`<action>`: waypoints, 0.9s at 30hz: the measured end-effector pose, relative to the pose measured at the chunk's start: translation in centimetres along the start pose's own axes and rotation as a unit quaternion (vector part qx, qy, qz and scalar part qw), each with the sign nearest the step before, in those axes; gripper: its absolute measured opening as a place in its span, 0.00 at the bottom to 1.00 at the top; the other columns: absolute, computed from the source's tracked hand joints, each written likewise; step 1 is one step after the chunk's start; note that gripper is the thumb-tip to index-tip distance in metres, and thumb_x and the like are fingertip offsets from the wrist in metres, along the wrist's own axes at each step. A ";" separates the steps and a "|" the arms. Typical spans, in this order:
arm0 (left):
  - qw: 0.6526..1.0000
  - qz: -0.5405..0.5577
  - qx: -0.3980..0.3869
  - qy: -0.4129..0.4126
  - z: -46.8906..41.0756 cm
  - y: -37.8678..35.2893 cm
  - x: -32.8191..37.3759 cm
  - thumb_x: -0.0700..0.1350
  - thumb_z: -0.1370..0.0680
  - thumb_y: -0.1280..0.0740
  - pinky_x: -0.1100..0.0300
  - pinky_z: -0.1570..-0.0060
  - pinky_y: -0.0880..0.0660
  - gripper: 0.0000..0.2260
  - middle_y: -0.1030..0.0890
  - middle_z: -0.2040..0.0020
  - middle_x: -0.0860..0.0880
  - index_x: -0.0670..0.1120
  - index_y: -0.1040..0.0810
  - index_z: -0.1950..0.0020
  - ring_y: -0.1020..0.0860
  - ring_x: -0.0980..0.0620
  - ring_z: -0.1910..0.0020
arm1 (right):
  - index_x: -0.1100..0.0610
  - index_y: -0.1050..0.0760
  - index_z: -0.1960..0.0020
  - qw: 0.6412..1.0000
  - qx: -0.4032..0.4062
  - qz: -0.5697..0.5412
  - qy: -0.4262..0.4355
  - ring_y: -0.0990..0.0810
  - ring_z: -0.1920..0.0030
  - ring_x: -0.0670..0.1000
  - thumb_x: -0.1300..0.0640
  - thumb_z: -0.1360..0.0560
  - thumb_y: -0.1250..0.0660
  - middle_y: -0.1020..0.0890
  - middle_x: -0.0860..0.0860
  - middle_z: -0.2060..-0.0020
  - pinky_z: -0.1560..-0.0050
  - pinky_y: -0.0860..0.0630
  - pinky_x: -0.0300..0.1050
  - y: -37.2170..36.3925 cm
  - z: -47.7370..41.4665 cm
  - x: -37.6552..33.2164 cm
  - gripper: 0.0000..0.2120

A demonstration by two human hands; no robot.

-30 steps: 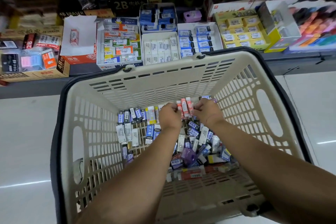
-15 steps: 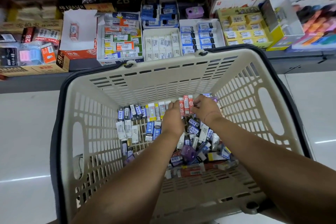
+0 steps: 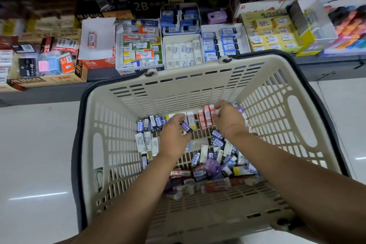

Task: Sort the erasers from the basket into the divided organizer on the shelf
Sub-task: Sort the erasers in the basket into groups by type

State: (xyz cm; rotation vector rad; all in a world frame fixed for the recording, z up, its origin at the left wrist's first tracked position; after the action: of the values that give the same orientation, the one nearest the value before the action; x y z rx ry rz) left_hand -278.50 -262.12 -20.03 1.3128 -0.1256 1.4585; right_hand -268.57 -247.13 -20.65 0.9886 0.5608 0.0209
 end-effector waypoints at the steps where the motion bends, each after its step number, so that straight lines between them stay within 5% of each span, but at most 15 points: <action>1: 0.999 0.029 0.009 0.011 0.1 0.6 -0.2 0.36 0.27 0.28 0.61 0.47 0.29 0.26 0.24 0.37 0.49 0.45 0.30 0.31 0.27 0.54 0.49 | 0.58 0.25 0.45 1.000 0.003 -0.014 0.016 0.20 0.52 0.55 0.58 0.24 0.34 0.19 0.54 0.49 0.51 0.24 0.46 -0.2 0.3 -0.7 0.08; 4: 0.997 0.074 0.024 0.026 0.2 1.9 -0.9 0.34 0.28 0.28 0.67 0.52 0.29 0.27 0.23 0.40 0.51 0.46 0.30 0.31 0.27 0.54 0.50 | 0.59 0.22 0.49 0.976 -0.136 -0.166 0.041 0.20 0.57 0.51 0.55 0.25 0.31 0.19 0.53 0.56 0.53 0.23 0.43 -1.7 2.1 -3.7 0.09; 8: 0.996 0.079 0.046 0.017 0.6 3.4 -1.3 0.34 0.27 0.29 0.74 0.53 0.31 0.27 0.23 0.41 0.51 0.45 0.31 0.30 0.26 0.55 0.48 | 0.60 0.21 0.47 0.923 -0.257 -0.287 -0.016 0.26 0.78 0.40 0.59 0.26 0.30 0.21 0.51 0.71 0.75 0.30 0.32 -3.7 3.4 -6.4 0.09; 12: 0.994 -0.022 0.102 0.041 0.9 5.0 -2.9 0.36 0.25 0.31 0.59 0.38 0.32 0.27 0.24 0.36 0.45 0.44 0.33 0.27 0.27 0.48 0.36 | 0.66 0.21 0.51 0.917 -0.212 -0.322 -0.106 0.23 0.78 0.44 0.64 0.27 0.29 0.21 0.54 0.71 0.77 0.27 0.35 -6.2 2.5 -8.0 0.07; 16: 0.989 -0.123 0.072 0.037 1.2 4.8 -3.7 0.40 0.22 0.36 0.52 0.37 0.32 0.24 0.23 0.37 0.42 0.46 0.35 0.25 0.31 0.42 0.35 | 0.59 0.23 0.68 0.939 -0.128 -0.286 -0.141 0.17 0.61 0.58 0.62 0.28 0.28 0.16 0.60 0.63 0.53 0.19 0.55 -8.7 0.9 -9.3 0.10; 18: 0.988 -0.138 0.054 0.047 1.1 4.5 -4.0 0.42 0.21 0.38 0.50 0.42 0.29 0.23 0.21 0.40 0.42 0.46 0.34 0.26 0.28 0.42 0.39 | 0.59 0.18 0.63 0.961 -0.109 -0.228 -0.113 0.16 0.54 0.57 0.58 0.28 0.29 0.15 0.58 0.58 0.47 0.21 0.51 -8.8 0.9 -10.1 0.06; 20: 0.988 -0.120 0.056 0.075 0.9 4.5 -4.5 0.43 0.22 0.37 0.50 0.45 0.26 0.22 0.20 0.45 0.40 0.45 0.32 0.28 0.24 0.41 0.44 | 0.60 0.16 0.55 0.978 -0.104 -0.163 -0.080 0.17 0.53 0.54 0.56 0.27 0.30 0.15 0.56 0.57 0.50 0.22 0.42 -8.8 0.8 -10.5 0.08; 23: 0.988 -0.091 0.065 0.106 0.9 4.6 -4.8 0.41 0.23 0.37 0.50 0.48 0.25 0.22 0.19 0.51 0.38 0.45 0.33 0.28 0.22 0.40 0.49 | 0.61 0.18 0.53 0.988 -0.097 -0.109 -0.056 0.18 0.54 0.55 0.54 0.27 0.30 0.16 0.56 0.56 0.53 0.23 0.42 -8.7 0.6 -10.7 0.10; 27: 0.988 -0.085 0.067 0.112 0.7 4.7 -4.7 0.41 0.22 0.37 0.48 0.44 0.26 0.26 0.22 0.42 0.38 0.46 0.37 0.25 0.23 0.40 0.45 | 0.59 0.18 0.53 0.993 -0.099 -0.057 -0.040 0.20 0.57 0.54 0.54 0.26 0.31 0.17 0.55 0.56 0.58 0.27 0.41 -8.8 0.4 -10.9 0.08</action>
State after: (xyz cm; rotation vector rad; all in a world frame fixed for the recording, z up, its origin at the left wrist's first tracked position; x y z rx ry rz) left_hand -282.65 -267.34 -20.64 1.2240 0.2307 1.4769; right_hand -279.79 -255.34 -22.69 0.7592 0.5300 -0.0630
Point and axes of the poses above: each hand's wrist, its own z-axis away from the middle knuckle, its own y-axis out of the back of the hand, x = y × z, the point moved 2 cm from there along -z, towards the middle knuckle
